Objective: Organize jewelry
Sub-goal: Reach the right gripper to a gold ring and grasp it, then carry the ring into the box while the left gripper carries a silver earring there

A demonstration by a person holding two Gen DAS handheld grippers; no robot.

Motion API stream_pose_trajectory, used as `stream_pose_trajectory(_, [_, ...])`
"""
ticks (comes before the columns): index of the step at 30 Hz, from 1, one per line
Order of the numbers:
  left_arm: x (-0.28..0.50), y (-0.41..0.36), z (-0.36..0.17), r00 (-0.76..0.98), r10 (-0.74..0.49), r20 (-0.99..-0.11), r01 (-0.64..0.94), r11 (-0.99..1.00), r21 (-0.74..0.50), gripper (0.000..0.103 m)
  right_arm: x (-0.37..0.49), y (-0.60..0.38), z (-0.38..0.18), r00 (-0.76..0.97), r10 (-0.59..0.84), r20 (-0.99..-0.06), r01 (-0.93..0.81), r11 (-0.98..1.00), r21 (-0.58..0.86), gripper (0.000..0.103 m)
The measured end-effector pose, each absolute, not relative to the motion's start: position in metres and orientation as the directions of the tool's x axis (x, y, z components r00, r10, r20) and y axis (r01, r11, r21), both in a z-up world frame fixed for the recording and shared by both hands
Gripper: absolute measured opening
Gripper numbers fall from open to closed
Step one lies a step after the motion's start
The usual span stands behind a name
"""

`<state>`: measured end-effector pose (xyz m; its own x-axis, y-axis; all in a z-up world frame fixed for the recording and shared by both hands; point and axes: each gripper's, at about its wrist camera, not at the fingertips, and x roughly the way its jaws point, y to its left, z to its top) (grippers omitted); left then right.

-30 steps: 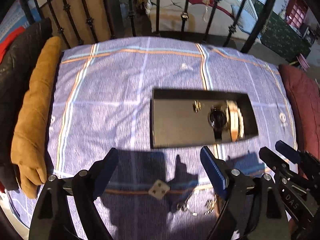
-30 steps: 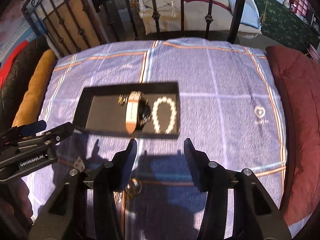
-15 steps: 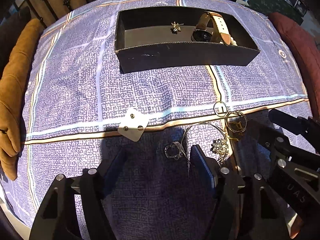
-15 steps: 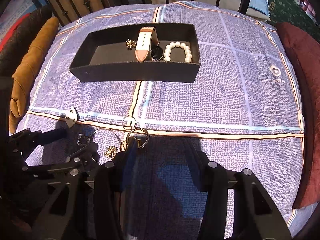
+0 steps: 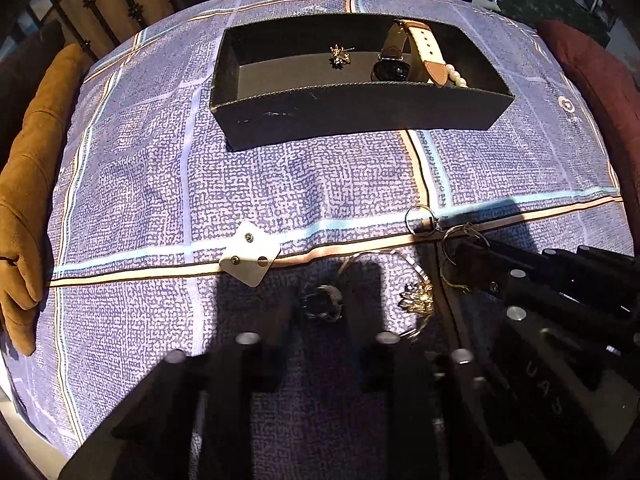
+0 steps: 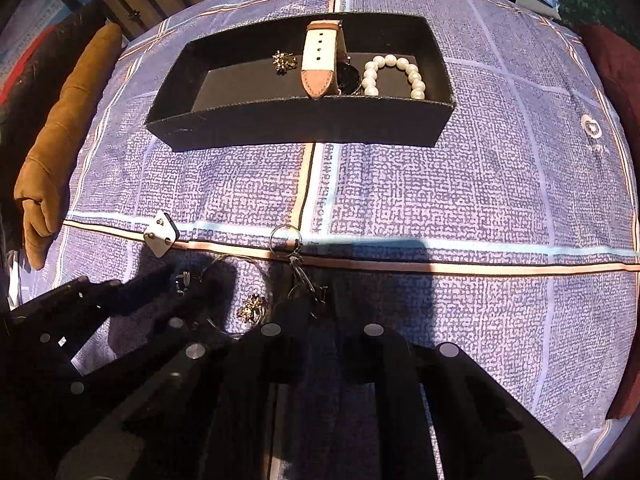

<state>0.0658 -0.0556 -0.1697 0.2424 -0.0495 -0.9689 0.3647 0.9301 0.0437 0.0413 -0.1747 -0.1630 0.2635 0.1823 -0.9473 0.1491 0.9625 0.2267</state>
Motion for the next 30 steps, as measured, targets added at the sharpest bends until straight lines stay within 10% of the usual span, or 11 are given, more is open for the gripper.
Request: stream_pose_trajectory(30, [0.085, -0.050, -0.101, 0.317, -0.139, -0.938, 0.346, 0.938, -0.022, 0.015, 0.031, -0.201, -0.102, 0.409, 0.159, -0.899, 0.163, 0.956, 0.243, 0.006])
